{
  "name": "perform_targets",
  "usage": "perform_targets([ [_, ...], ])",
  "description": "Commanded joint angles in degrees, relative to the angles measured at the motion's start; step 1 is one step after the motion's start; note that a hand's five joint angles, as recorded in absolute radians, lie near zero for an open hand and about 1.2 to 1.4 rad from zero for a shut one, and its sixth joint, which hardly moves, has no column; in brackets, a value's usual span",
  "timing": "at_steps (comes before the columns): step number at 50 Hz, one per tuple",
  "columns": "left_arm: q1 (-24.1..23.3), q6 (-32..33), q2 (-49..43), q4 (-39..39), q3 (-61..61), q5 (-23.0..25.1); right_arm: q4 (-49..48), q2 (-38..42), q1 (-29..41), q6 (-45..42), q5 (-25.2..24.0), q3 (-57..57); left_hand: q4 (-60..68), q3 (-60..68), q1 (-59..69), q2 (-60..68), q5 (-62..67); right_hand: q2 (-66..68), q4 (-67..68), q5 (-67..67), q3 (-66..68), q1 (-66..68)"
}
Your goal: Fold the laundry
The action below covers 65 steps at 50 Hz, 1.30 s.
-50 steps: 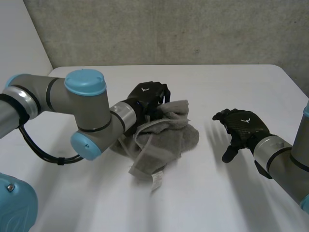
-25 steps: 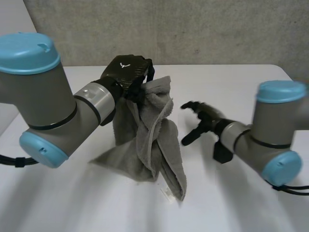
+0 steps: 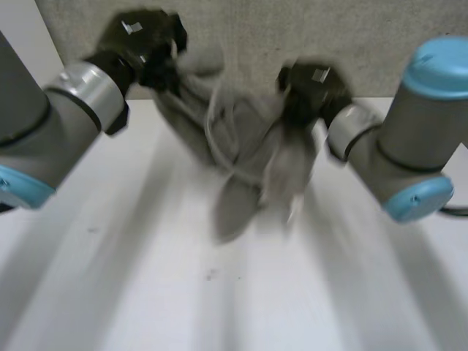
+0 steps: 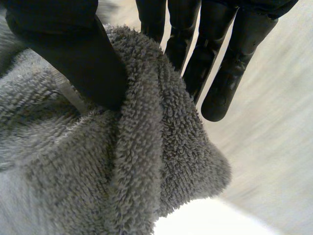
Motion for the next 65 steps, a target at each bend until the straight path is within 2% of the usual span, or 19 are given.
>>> perform_targets([
  [1, 6.54, -1.75, 0.8, 0.82, 6.27, -0.14, -14.95, -6.66, -0.33, -22.06, 8.59, -0.44, 9.06, 9.32, 11.64, 9.11, 10.34, 12.92, 12.06, 15.63, 14.29, 26.75],
  [5, 7.42, -3.43, 1.51, 0.47, 4.6, 0.04, -13.55, -7.46, -0.33, -21.1, 4.18, 2.38, 9.06, 9.31, 11.64, 9.11, 10.33, 12.92, 12.06, 15.63, 14.29, 26.75],
  [7, 7.51, -5.0, 1.59, 0.38, -1.6, 0.74, -10.23, -7.9, -0.68, -20.49, -0.46, 5.88, 8.22, 8.48, 10.8, 8.28, 9.5, 12.92, 12.06, 15.63, 14.29, 26.75],
  [8, 7.51, -5.01, 1.59, 0.38, -1.64, 0.74, -10.21, -7.9, -0.68, -20.49, -0.48, 5.9, 8.22, 8.47, 10.8, 8.27, 9.49, 12.92, 12.06, 15.63, 14.29, 26.75],
  [10, 6.99, -5.19, 1.59, 1.34, -10.3, 1.44, -6.1, -7.29, -0.86, -19.96, -3.37, 8.61, 7.05, 7.3, 9.63, 7.1, 8.32, 12.92, 12.06, 15.63, 14.29, 26.75],
  [18, 6.46, -5.01, 0.19, 8.19, -28.24, 2.67, 2.16, -0.09, -1.38, -18.91, -4.35, 11.17, 3.68, 3.93, 6.26, 3.73, 4.95, 12.92, 12.06, 15.63, 14.29, 26.75],
  [28, 6.28, -5.01, 3.79, 8.38, -39.79, 2.85, 7.81, 1.42, -3.14, -18.91, -4.87, 12.05, 0.31, 0.57, 2.89, 0.37, 1.59, 12.92, 12.06, 15.63, 14.29, 26.75],
  [33, 4.27, -5.01, 13.26, 7.06, -46.1, 2.85, 10.09, -1.38, -2.71, -19.25, -5.57, 14.15, -12.43, -12.17, -9.85, -12.37, -11.15, 12.92, 12.06, 15.63, 14.29, 26.75],
  [35, 3.12, -5.01, 16.96, 6.36, -47.08, 2.85, 11.32, -3.93, -2.7, -19.52, -7.85, 15.38, -31.36, -31.11, -28.78, -31.31, -30.09, 12.92, 12.06, 15.63, 14.29, 26.75],
  [36, 3.12, -5.01, 16.98, 6.36, -47.08, 2.85, 11.32, -3.94, -2.7, -19.52, -7.86, 15.39, -31.48, -31.22, -28.9, -31.42, -30.2, 12.92, 12.06, 15.63, 14.29, 26.75],
  [38, 2.33, -4.92, 19.25, 6.09, -46.47, 2.94, 11.85, -6.57, -3.14, -19.78, -10.31, 16.44, -55.94, -55.68, -53.36, -55.88, -54.66, 12.92, 12.06, 15.63, 14.29, 26.75],
  [44, 2.94, -5.01, 20.05, 6.97, -42.77, 3.2, 11.85, -11.33, -3.76, -20.05, -14.63, 17.41, -56.04, -55.78, -53.46, -55.98, -54.76, 12.92, 12.06, 15.63, 14.29, 26.75],
  [50, 3.91, -5.54, 15.57, 7.94, -33.72, 6.02, 11.94, -18.53, -4.46, -22.86, -19.9, 20.13, -55.7, -55.45, -53.12, -55.65, -54.43, 12.92, 12.06, 15.63, 14.29, 26.75],
  [52, 3.56, -5.88, 9.27, 8.99, -28.74, 6.63, 11.94, -21.77, -4.46, -24.35, -21.92, 21.53, -55.53, -55.28, -52.95, -55.48, -54.26, 12.92, 12.06, 15.63, 14.29, 26.75],
  [55, 3.12, -5.89, 6.25, 9.26, -26.16, 6.72, 11.94, -23.54, -4.37, -24.71, -22.8, 22.33, -55.37, -55.11, -52.78, -55.31, -54.09, 12.92, 12.06, 15.63, 14.29, 26.75],
  [60, 0.67, -6.59, -8.48, 8.47, -14.94, 8.03, 11.85, -29.51, -3.85, -25.76, -25.96, 25.05, -55.2, -54.94, -52.62, -55.14, -53.92, 12.92, 12.06, 15.63, 14.29, 26.75],
  [61, 0.66, -6.59, -8.51, 8.47, -14.91, 8.04, 11.85, -29.52, -3.85, -25.76, -25.97, 25.06, -55.2, -54.94, -52.62, -55.14, -53.92, 12.92, 12.06, 15.63, 14.29, 26.75],
  [63, 0.04, -7.12, -11.32, 8.29, -12.72, 9.62, 11.85, -30.84, -3.76, -25.94, -26.5, 25.5, -55.2, -54.94, -52.62, -55.14, -53.92, 12.92, 12.06, 15.63, 14.29, 26.75],
  [65, -0.57, -8.34, -16.22, 7.94, -9.48, 14.86, 11.59, -32.76, -3.76, -26.46, -27.11, 26.37, -55.03, -54.78, -52.45, -54.98, -53.76, 12.92, 12.06, 15.63, 14.29, 26.75],
])
